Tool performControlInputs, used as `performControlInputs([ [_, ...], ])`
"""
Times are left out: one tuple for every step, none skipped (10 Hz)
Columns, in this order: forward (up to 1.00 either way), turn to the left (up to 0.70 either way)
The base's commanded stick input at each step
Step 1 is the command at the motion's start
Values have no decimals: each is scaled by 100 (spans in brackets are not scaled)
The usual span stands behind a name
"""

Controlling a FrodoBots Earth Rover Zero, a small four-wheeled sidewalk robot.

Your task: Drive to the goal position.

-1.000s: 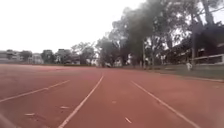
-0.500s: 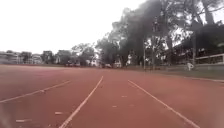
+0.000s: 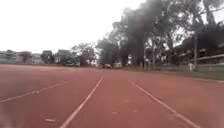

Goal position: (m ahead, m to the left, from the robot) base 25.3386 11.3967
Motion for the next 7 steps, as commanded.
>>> performControlInputs([
  [45, 0],
  [45, 0],
  [45, 0],
  [45, 0],
  [45, 0],
  [45, 0],
  [45, 0],
])
